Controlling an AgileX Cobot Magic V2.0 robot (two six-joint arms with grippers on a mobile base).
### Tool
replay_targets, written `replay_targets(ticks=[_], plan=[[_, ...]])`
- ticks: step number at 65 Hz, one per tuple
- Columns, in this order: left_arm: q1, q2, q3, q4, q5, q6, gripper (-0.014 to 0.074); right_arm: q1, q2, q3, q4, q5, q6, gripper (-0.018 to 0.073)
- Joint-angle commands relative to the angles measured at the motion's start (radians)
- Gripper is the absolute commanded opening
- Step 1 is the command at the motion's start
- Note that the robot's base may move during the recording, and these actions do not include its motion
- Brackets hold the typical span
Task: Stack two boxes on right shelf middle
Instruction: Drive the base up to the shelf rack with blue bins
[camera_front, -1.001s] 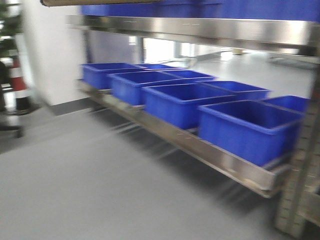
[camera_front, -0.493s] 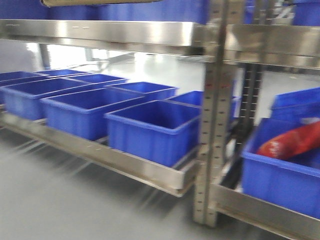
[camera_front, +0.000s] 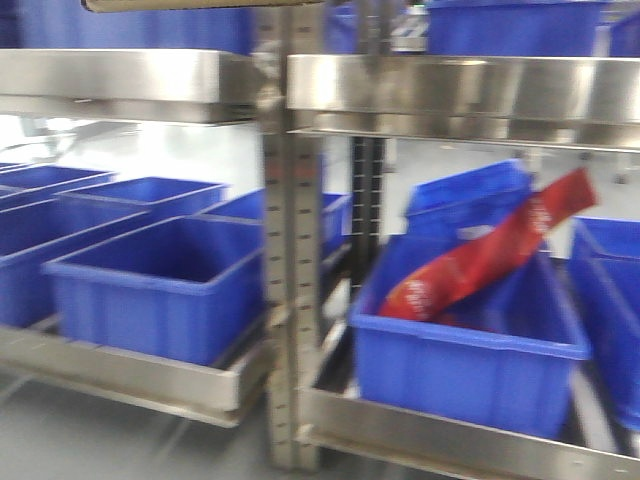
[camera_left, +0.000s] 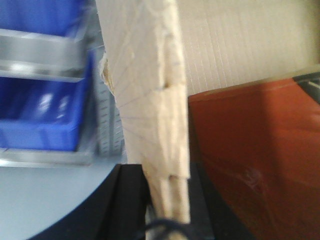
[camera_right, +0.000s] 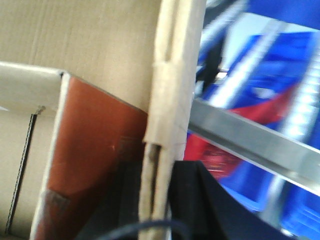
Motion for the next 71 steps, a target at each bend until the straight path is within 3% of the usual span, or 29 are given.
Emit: replay_targets(ticks=[1,71], plan=[[0.004,-0.022,-0.017,0.015,-0.023,0.008,-0.0111,-0.011,-0.009,-0.007,-0.056,-0.058,-0.004,-0.0154],[0.004,-0.022,-0.017,0.015,-0.023,0.008,-0.0111,-0.011,-0.009,-0.007,-0.056,-0.058,-0.004,-0.0154]])
